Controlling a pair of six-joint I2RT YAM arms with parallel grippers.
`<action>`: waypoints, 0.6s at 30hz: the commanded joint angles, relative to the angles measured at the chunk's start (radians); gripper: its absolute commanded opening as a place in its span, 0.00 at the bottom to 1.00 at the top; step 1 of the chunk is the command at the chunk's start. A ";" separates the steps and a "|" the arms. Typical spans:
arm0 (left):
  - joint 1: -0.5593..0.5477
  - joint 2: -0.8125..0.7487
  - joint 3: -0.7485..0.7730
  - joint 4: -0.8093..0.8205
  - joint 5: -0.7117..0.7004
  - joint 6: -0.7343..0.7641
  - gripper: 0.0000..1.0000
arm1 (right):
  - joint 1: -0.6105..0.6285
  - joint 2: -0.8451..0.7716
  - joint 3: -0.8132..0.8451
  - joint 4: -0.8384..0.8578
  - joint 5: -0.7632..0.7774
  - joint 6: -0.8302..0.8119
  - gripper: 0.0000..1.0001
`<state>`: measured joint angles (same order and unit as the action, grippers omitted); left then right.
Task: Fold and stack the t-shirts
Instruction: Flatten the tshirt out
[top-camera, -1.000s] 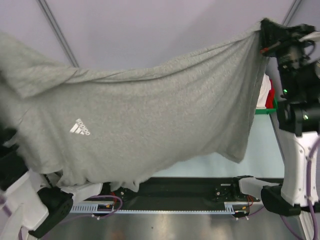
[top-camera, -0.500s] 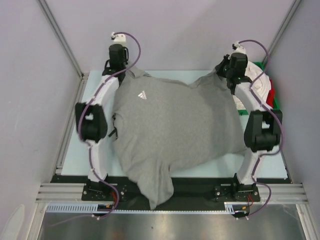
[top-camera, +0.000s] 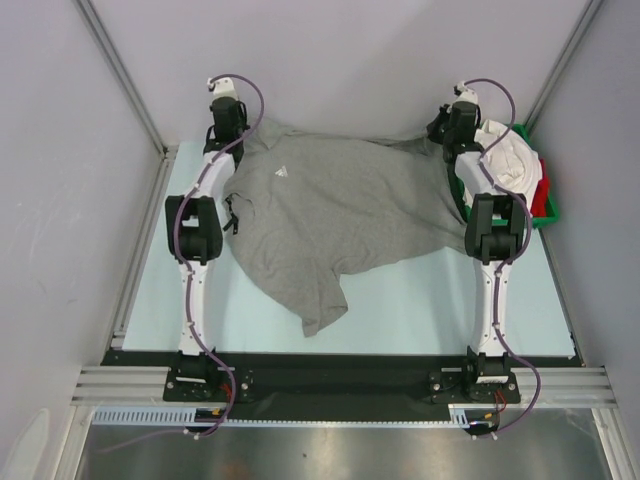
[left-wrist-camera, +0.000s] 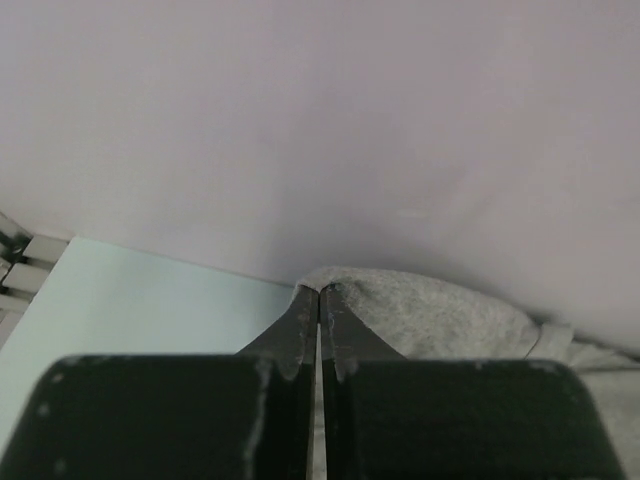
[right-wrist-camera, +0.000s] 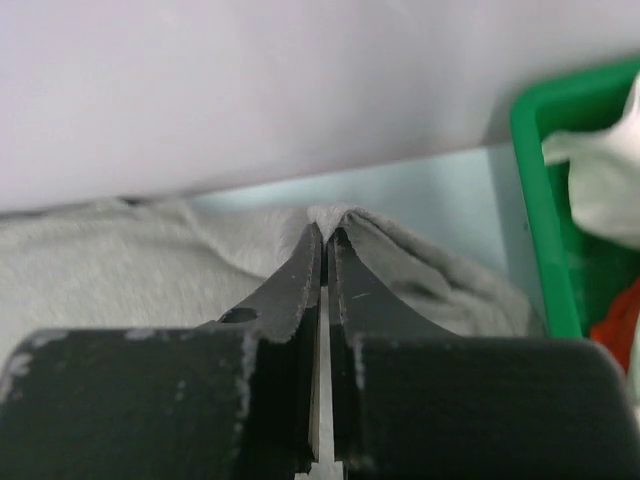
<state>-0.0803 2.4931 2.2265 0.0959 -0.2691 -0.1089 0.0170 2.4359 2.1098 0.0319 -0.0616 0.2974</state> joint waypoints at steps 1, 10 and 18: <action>0.004 -0.030 0.047 0.067 0.057 -0.074 0.00 | -0.009 0.029 0.128 0.030 -0.006 -0.020 0.00; 0.001 -0.252 -0.001 0.053 0.140 -0.112 0.00 | 0.008 -0.087 0.205 -0.018 -0.046 0.040 0.00; 0.001 -0.535 0.047 -0.008 0.211 -0.066 0.00 | 0.070 -0.340 0.141 -0.007 -0.112 0.034 0.00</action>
<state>-0.0792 2.1834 2.2013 0.0311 -0.0990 -0.1986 0.0551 2.3104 2.2448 -0.0425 -0.1265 0.3325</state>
